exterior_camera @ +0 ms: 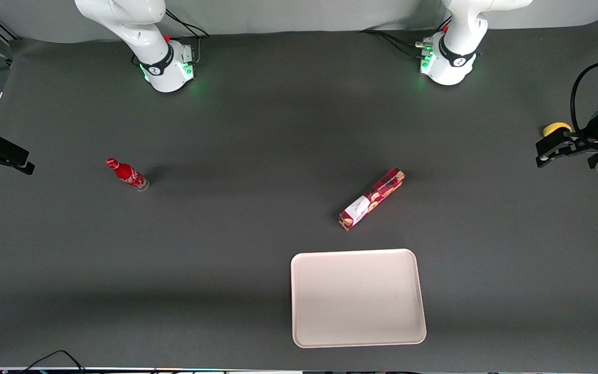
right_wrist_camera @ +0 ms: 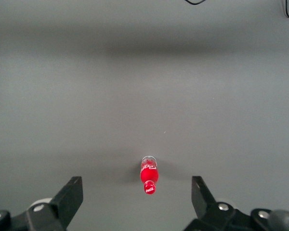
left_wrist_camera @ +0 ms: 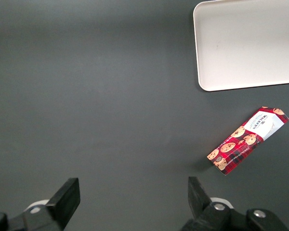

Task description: Place red cookie box on tray

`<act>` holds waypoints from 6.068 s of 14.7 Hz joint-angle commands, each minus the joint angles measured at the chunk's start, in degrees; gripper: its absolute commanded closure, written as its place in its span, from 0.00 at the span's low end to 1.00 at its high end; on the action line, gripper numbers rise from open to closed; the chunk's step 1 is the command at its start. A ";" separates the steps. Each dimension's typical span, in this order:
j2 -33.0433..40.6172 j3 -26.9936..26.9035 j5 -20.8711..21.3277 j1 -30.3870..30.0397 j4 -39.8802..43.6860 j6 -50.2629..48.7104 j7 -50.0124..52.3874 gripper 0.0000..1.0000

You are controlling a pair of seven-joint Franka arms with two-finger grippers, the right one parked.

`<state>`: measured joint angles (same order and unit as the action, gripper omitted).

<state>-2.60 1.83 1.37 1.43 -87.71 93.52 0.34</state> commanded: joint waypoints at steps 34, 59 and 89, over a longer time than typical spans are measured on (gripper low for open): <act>0.32 7.99 0.39 1.38 -5.97 -3.88 -17.05 0.00; -18.65 22.60 8.81 7.71 -28.47 42.76 -1.66 0.00; -27.29 22.33 22.98 7.19 -23.41 46.17 2.38 1.00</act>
<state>-30.69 23.83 23.31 8.65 -115.45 144.56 1.73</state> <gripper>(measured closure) 0.802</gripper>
